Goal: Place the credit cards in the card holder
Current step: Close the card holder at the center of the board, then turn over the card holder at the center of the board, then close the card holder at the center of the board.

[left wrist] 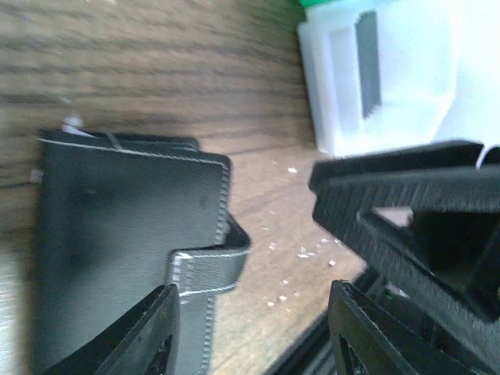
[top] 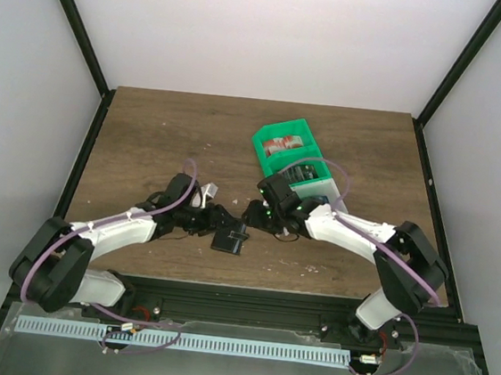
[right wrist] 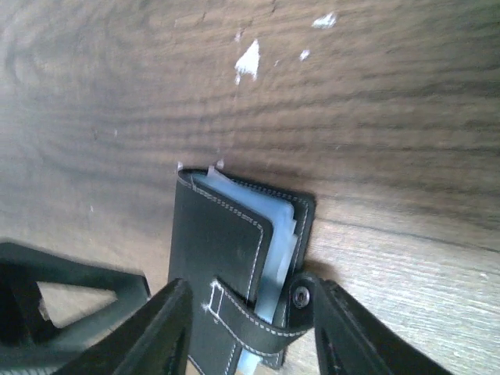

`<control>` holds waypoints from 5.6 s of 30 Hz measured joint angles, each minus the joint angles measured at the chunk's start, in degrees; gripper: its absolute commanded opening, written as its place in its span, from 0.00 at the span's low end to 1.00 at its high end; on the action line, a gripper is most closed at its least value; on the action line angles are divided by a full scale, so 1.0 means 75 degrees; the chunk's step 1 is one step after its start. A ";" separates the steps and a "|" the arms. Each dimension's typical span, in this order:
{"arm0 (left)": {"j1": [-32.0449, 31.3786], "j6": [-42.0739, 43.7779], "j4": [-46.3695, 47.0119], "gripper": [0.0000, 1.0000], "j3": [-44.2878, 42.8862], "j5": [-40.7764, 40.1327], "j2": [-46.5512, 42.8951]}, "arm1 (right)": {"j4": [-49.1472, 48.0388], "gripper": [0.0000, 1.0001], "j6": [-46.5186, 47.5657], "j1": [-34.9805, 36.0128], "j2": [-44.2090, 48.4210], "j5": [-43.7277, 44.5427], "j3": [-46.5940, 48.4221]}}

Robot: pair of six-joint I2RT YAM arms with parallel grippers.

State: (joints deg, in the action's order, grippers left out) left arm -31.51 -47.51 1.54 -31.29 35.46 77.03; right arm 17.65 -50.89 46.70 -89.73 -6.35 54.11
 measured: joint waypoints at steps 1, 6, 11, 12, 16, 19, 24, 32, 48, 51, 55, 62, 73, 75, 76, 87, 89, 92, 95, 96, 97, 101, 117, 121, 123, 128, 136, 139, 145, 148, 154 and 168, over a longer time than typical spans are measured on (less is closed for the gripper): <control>0.0000 0.0076 -0.0230 0.57 -0.0047 -0.0280 -0.0076 | -0.0038 0.40 -0.0017 0.0009 -0.0032 -0.0184 0.0003; 0.0000 0.0443 -0.1314 0.58 -0.0335 -0.1571 -0.0245 | 0.0172 0.33 -0.0032 0.0204 -0.0475 -0.0758 0.0230; 0.0000 0.0662 -0.1985 0.56 -0.0417 -0.2174 0.0146 | 0.0402 0.26 -0.0032 0.0458 -0.0968 -0.0863 0.0522; 0.0000 0.0694 -0.2069 0.55 -0.0417 -0.2221 0.0262 | 0.0455 0.25 -0.0026 0.0466 -0.1029 -0.0860 0.0542; 0.0003 0.0804 -0.2247 0.54 -0.0437 -0.2209 0.0586 | 0.0641 0.25 -0.0023 0.0484 -0.1279 -0.0746 0.0629; 0.0003 0.0866 -0.2221 0.54 -0.0507 -0.2078 0.0705 | 0.0781 0.24 -0.0026 0.0487 -0.1411 -0.0670 0.0702; 0.0003 0.0970 -0.2020 0.51 -0.0560 -0.1664 0.0918 | 0.0857 0.22 -0.0026 0.0487 -0.1617 -0.0574 0.0769; 0.0032 0.0979 -0.1553 0.38 -0.0565 -0.0895 0.1288 | 0.0825 0.20 -0.0023 0.0487 -0.1781 -0.0589 0.0898; -0.0006 0.1472 -0.1600 0.00 -0.0612 -0.0968 0.0522 | 0.0525 0.60 0.0000 -0.0003 -0.0513 -0.0434 0.0475; -0.0006 0.1775 -0.1833 0.00 -0.0819 -0.1311 0.0076 | 0.0329 0.70 -0.0032 -0.0411 0.0425 -0.0536 0.0423; -0.0006 0.2261 -0.1909 0.00 -0.1288 -0.1769 -0.0638 | 0.0000 0.81 -0.0041 -0.1037 0.1343 -0.1058 0.0425; -0.0009 0.3835 -0.1629 0.00 -0.2328 -0.2734 -0.1638 | -0.0236 0.84 -0.0052 -0.1679 0.1673 -0.2122 0.0965; -0.0108 0.8941 0.2049 0.00 -0.0831 -0.3034 -0.3346 | -0.0842 0.84 -0.0052 -0.1687 0.2154 -0.2658 0.2238; -0.0114 0.9879 0.2372 0.00 -0.0650 -0.2987 -0.3212 | -0.0740 0.84 -0.0055 -0.1687 0.2151 -0.2527 0.2436; -0.0122 1.0325 0.2468 0.00 -0.0627 -0.2978 -0.3083 | -0.0641 0.84 -0.0052 -0.1687 0.2142 -0.2442 0.2532; -0.0460 1.3528 0.3975 0.00 0.0073 -0.2996 -0.2579 | 0.0542 0.78 -0.0052 -0.1233 0.1314 -0.0979 0.3162; -0.0720 1.4015 0.4179 0.00 0.0245 -0.3066 -0.2468 | 0.0699 0.77 -0.0052 -0.1195 0.1212 -0.0801 0.2987; -0.1303 1.4726 0.4374 0.00 0.0673 -0.3360 -0.2177 | 0.0976 0.76 -0.0052 -0.1174 0.1207 -0.0525 0.2585; -0.1886 1.5279 0.4202 0.00 0.1288 -0.3593 -0.1807 | 0.1139 0.76 -0.0050 -0.1166 0.1247 -0.0271 0.2130; -0.2031 1.5446 0.4013 0.00 0.1457 -0.3684 -0.1676 | 0.1218 0.75 -0.0052 -0.1166 0.1271 -0.0198 0.1958; -0.2113 1.5574 0.3870 0.00 0.1547 -0.3759 -0.1568 | 0.1274 0.75 -0.0052 -0.1163 0.1291 -0.0146 0.1833; -0.2328 1.5903 0.3547 0.02 0.1644 -0.4010 -0.1274 | 0.1428 0.74 -0.0050 -0.1163 0.1320 -0.0125 0.1434; -0.3107 1.6139 0.4707 0.77 0.1670 -0.4776 0.1119 | 0.1279 0.69 -0.0047 -0.1163 0.1279 -0.0653 0.0839; -0.3107 1.5708 0.3768 0.87 0.1492 -0.4925 0.0449 | 0.1201 0.69 -0.0047 -0.1163 0.1154 -0.0749 0.0787; -0.3107 1.5335 0.3060 0.87 0.1291 -0.4980 0.0047 | 0.1186 0.69 -0.0047 -0.1163 0.1075 -0.0775 0.0775; -0.3107 1.3907 0.1498 0.91 0.0851 -0.5132 -0.1102 | 0.1093 0.65 -0.0050 -0.1134 0.0883 -0.0962 0.0600; -0.3104 1.0145 0.0216 1.00 0.0519 -0.5718 -0.2637 | 0.1064 0.57 -0.0044 -0.0606 0.0274 -0.0973 0.0335; -0.2973 0.8035 -0.0635 1.00 -0.0446 -0.6350 -0.2294 | 0.1072 0.48 -0.0035 -0.0391 0.0082 -0.0930 0.0189; -0.1504 0.3896 -0.1399 1.00 -0.1361 -0.5782 -0.1982 | 0.1110 0.31 -0.0041 -0.0236 -0.0175 -0.0720 -0.0125; -0.1399 0.2658 -0.1495 0.95 -0.0670 -0.5030 -0.2174 | 0.1119 0.26 -0.0012 -0.0224 -0.0219 -0.0711 -0.0195; -0.1405 0.1020 -0.1734 0.79 0.0382 -0.3789 -0.2124 | 0.0994 0.20 -0.0026 -0.0172 -0.0221 -0.0912 -0.0481; -0.1405 -0.0082 -0.1699 0.44 0.0635 -0.2830 -0.0577 | -0.0455 0.14 -0.0026 0.0280 -0.0221 -0.1696 -0.0918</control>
State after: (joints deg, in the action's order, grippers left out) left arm -42.04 -48.12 -11.20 -26.52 14.24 72.71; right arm 14.24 -51.09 48.80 -91.39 -19.07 47.22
